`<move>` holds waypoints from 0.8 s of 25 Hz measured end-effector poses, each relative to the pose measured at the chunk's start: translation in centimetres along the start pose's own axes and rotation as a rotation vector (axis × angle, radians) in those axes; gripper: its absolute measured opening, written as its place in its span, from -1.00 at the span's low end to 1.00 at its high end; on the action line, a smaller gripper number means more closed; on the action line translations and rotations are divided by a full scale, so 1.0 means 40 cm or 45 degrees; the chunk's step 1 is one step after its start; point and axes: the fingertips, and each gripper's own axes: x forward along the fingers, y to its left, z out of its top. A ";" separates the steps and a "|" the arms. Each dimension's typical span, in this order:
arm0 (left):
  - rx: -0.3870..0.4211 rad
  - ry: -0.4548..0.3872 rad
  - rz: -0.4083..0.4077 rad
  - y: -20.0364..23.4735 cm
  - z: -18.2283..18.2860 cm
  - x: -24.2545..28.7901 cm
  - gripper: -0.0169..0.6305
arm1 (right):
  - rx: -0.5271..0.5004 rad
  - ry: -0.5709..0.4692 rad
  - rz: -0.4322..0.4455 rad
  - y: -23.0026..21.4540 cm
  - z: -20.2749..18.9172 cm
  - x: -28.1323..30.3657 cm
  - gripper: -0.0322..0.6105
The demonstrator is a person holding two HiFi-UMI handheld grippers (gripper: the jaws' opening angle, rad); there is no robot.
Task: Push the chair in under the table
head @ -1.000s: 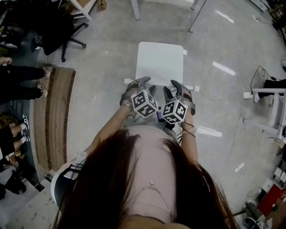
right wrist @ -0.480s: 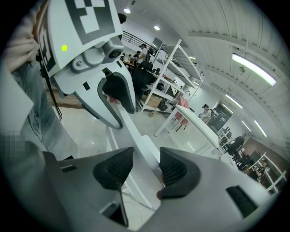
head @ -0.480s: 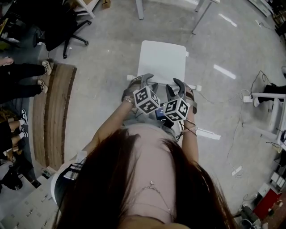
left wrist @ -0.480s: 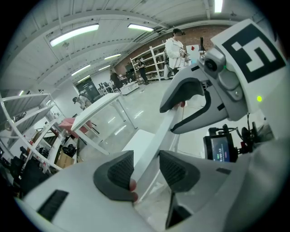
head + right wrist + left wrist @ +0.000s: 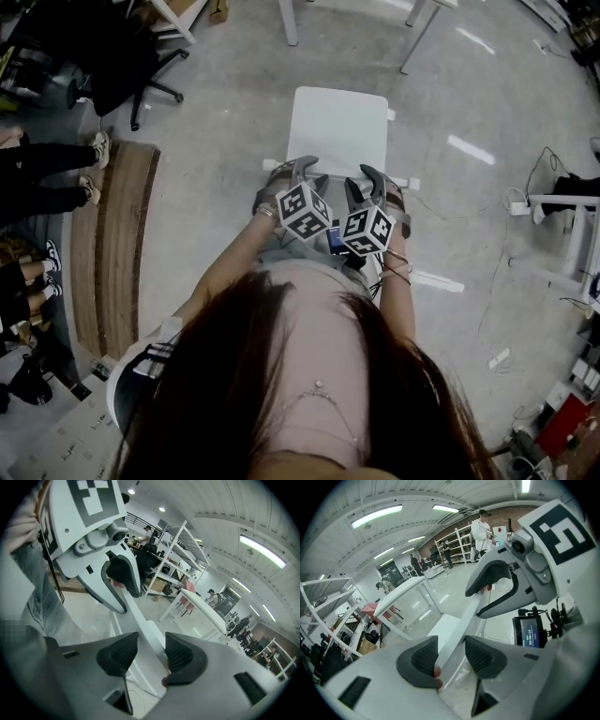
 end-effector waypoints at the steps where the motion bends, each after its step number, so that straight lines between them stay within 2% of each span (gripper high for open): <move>1: 0.000 0.001 0.000 0.007 0.002 0.005 -0.38 | 0.001 0.001 0.003 -0.005 0.001 0.006 -0.33; 20: 0.008 -0.001 -0.004 0.138 0.061 0.105 -0.38 | 0.000 -0.002 0.003 -0.130 0.027 0.123 -0.33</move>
